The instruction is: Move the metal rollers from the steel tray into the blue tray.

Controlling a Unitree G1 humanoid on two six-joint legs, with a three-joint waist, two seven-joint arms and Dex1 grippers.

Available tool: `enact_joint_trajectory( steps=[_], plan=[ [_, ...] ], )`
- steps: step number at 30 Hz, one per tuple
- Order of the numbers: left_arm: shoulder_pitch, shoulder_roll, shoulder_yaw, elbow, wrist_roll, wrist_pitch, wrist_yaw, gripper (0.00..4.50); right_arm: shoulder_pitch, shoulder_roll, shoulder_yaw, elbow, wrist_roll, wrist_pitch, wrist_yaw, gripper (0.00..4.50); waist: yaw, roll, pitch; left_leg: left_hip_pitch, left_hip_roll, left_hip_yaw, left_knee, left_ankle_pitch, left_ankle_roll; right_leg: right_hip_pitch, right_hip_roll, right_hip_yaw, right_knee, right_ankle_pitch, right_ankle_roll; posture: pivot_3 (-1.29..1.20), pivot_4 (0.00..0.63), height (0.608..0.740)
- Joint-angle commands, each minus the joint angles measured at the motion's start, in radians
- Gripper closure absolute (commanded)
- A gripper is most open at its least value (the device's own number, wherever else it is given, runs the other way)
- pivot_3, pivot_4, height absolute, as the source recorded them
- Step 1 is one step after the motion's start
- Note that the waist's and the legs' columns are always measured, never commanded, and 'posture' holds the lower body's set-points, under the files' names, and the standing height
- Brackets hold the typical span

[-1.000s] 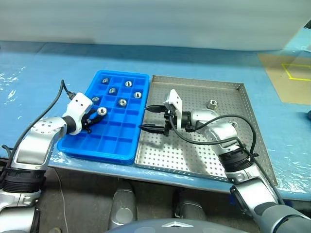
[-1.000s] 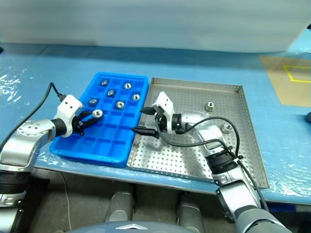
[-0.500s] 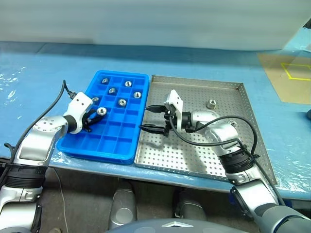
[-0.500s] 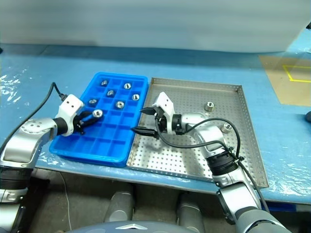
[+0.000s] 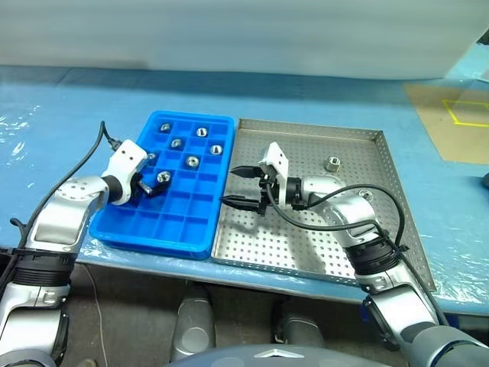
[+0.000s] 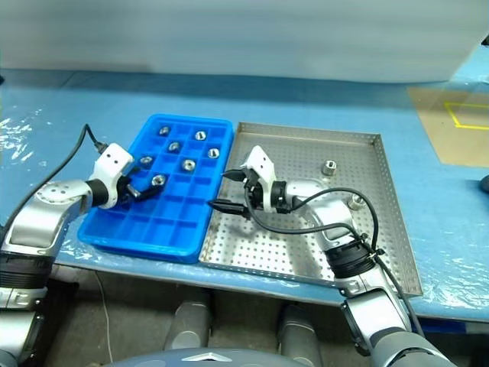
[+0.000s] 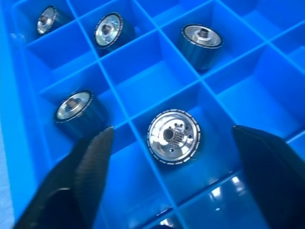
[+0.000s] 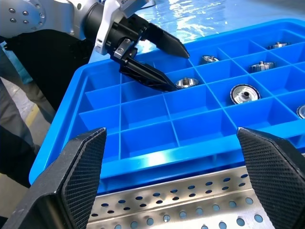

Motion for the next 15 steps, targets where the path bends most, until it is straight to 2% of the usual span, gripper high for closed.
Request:
enact_joint_trajectory(
  steps=[1, 10, 15],
  plan=[
    [-0.02, 0.018, -0.023, -0.004, 0.001, 0.004, -0.037, 0.01, 0.003, 0.0, -0.02, -0.058, 0.018, -0.001, -0.005, 0.0, 0.001, 0.0, 0.0, 0.0, 0.0, 0.0, 0.0, 0.0, 0.0, 0.0, 0.0, 0.0, 0.0, 0.0, 0.0, 0.26, 0.15, 0.74],
    [-0.01, 0.055, -0.019, -0.069, -0.096, 0.08, -0.188, 0.01, 0.006, 0.008, -0.032, -0.065, 0.024, -0.009, -0.022, 0.0, 0.0, 0.0, 0.0, 0.0, -0.001, 0.0, 0.0, 0.0, 0.0, 0.0, -0.001, 0.0, 0.0, 0.0, 0.0, 0.23, 0.15, 0.74],
    [-0.042, -0.017, 0.022, -0.069, -0.194, 0.117, -0.186, 0.01, 0.003, 0.013, -0.061, -0.076, 0.034, -0.018, -0.036, 0.0, -0.006, 0.0, 0.0, 0.001, 0.0, 0.0, 0.0, 0.001, -0.001, 0.0, 0.0, 0.0, 0.001, 0.0, 0.0, 0.2, 0.15, 0.74]
  ],
)
